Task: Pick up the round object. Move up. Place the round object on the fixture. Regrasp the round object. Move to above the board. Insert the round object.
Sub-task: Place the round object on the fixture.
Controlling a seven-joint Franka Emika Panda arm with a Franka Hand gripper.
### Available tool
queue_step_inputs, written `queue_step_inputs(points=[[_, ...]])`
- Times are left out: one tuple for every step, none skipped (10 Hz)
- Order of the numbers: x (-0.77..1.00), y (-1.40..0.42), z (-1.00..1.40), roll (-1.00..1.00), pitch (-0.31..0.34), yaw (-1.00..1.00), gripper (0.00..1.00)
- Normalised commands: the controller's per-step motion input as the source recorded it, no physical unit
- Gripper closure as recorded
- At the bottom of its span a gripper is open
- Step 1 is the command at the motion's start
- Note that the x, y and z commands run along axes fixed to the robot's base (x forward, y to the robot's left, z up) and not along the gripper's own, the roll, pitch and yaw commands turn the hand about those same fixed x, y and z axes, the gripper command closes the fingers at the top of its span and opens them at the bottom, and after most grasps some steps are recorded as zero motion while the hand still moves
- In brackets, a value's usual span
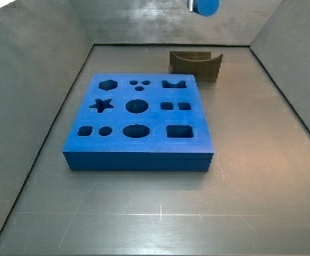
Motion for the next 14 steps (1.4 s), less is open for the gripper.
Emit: queue_step_inputs(points=[[0.06, -0.02, 0.0, -1.0, 0.133, 0.01, 1.0], [0.07, 0.01, -0.01, -1.0, 0.143, 0.0, 1.0], [0.08, 0.02, -0.02, -1.0, 0.15, -0.01, 1.0], [0.09, 0.03, -0.02, -1.0, 0.163, -0.03, 1.0], [0.09, 0.04, -0.02, -1.0, 0.172, -0.05, 1.0], [0.08, 0.04, -0.02, -1.0, 0.18, -0.08, 1.0], [0.08, 0.04, -0.02, -1.0, 0.181, -0.1, 1.0], [0.08, 0.04, -0.02, -1.0, 0.188, -0.14, 1.0], [0.08, 0.04, -0.02, -1.0, 0.192, -0.19, 1.0], [0.09, 0.05, -0.02, -0.83, 0.155, -0.22, 1.0], [0.09, 0.05, -0.02, -0.66, 0.115, -0.23, 1.0], [0.09, 0.05, -0.03, -0.42, 0.065, -0.22, 1.0], [0.08, 0.04, -0.02, -0.32, 0.038, -0.22, 1.0], [0.07, 0.03, -0.01, -0.2, -0.009, -0.19, 1.0]])
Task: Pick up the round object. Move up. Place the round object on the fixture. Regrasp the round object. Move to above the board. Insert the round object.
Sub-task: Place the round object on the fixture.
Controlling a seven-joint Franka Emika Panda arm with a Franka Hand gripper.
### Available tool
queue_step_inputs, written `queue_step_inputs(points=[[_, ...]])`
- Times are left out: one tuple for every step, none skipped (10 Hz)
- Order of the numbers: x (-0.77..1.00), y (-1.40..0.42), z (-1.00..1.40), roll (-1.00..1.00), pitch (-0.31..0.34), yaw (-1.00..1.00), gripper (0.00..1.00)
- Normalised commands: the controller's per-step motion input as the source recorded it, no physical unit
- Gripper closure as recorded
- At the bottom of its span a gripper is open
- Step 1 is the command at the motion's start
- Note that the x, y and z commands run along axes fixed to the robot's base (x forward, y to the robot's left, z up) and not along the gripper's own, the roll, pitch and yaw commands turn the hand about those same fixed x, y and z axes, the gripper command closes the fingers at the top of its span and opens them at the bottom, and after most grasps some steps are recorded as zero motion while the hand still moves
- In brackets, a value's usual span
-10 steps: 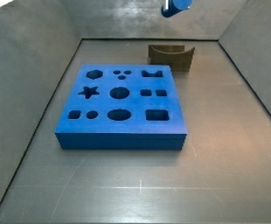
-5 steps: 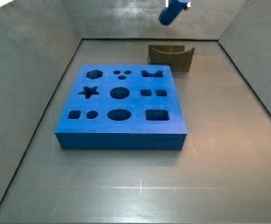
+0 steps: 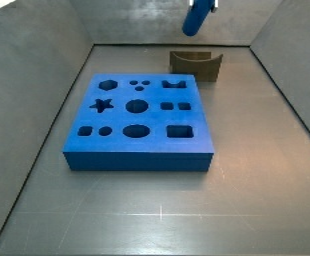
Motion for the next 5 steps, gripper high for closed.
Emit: queue_step_inputs(points=[[0.09, 0.13, -1.0, -0.24, -0.016, -0.22, 1.0], [0.09, 0.13, -1.0, -0.23, -0.026, -0.2, 1.0], [0.12, 0.12, -1.0, -0.21, -0.046, -0.15, 1.0], [0.12, 0.12, -1.0, -0.18, -0.052, -0.12, 1.0], [0.13, 0.11, -1.0, -0.16, -0.067, -0.09, 1.0]])
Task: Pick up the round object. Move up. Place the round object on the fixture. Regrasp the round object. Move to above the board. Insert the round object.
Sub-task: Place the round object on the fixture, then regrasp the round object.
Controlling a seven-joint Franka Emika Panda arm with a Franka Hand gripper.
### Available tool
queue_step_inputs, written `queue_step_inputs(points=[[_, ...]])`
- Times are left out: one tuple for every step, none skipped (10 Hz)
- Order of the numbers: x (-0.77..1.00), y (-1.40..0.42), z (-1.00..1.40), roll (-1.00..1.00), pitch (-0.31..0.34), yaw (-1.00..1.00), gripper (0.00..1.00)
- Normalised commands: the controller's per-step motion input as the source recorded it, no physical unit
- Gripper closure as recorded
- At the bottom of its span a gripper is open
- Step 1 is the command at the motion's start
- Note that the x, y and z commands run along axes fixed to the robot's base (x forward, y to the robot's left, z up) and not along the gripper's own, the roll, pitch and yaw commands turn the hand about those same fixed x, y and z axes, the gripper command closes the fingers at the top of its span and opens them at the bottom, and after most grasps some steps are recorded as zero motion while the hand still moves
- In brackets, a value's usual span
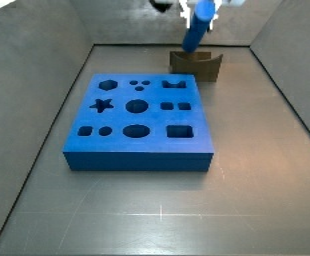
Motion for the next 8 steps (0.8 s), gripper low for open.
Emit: queue_step_inputs(points=[[0.12, 0.09, -0.87, -0.12, -0.077, -0.07, 1.0], [0.11, 0.07, -0.69, -0.1, -0.081, -0.05, 1.0], [0.09, 0.05, -0.52, -0.09, -0.087, -0.03, 1.0], [0.07, 0.04, -0.36, -0.08, -0.094, -0.02, 1.0], [0.0, 0.0, 0.0, 0.0, 0.0, 0.0, 0.0], [0.0, 0.0, 1.0, 0.03, -0.079, 0.01, 0.0], [-0.01, 0.0, 1.0, 0.04, -0.072, 0.02, 0.0], [-0.02, 0.0, 1.0, 0.04, -0.059, 0.03, 0.0]])
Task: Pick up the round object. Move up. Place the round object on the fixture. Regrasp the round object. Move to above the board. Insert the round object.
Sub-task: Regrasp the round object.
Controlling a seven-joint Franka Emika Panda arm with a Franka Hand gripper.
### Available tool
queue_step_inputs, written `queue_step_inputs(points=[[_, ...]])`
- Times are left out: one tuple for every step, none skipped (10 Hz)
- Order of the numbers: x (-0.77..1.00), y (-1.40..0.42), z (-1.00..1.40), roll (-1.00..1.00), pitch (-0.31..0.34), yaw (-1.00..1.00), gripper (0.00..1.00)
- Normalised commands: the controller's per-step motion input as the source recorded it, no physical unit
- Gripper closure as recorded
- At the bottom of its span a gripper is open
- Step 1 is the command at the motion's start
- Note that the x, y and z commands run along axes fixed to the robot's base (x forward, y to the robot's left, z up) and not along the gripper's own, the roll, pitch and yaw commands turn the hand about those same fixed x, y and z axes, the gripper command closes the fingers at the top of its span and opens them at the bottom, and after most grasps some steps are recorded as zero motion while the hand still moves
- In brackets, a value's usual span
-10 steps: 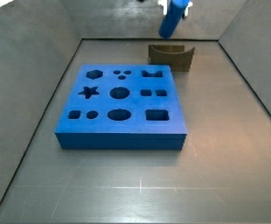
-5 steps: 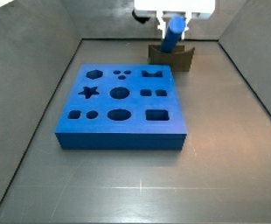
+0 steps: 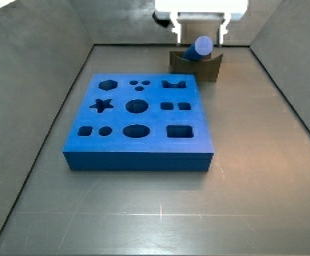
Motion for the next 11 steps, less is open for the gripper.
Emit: queue_step_inputs(points=[[-0.03, 0.0, 1.0, 0.05, -0.028, 0.06, 0.0], [-0.03, 0.0, 1.0, 0.05, 0.004, 0.07, 0.0], [-0.03, 0.01, 0.94, 0.05, 0.038, 0.07, 0.0], [-0.03, 0.01, 0.76, 0.04, 0.069, 0.06, 0.0], [-0.02, 0.01, 0.52, 0.04, 0.105, 0.04, 0.0], [-0.02, 0.01, 0.34, 0.04, 0.124, 0.02, 0.0], [0.15, -0.83, 0.9, 1.0, 0.077, 0.04, 0.0], [0.14, -0.79, 0.72, 1.0, 0.075, 0.04, 0.0], [0.08, -0.64, 0.56, 1.0, 0.072, 0.04, 0.0], [0.02, -0.44, 0.37, 1.0, 0.069, 0.03, 0.0], [0.0, -0.17, 0.11, 1.0, 0.065, 0.03, 0.0]])
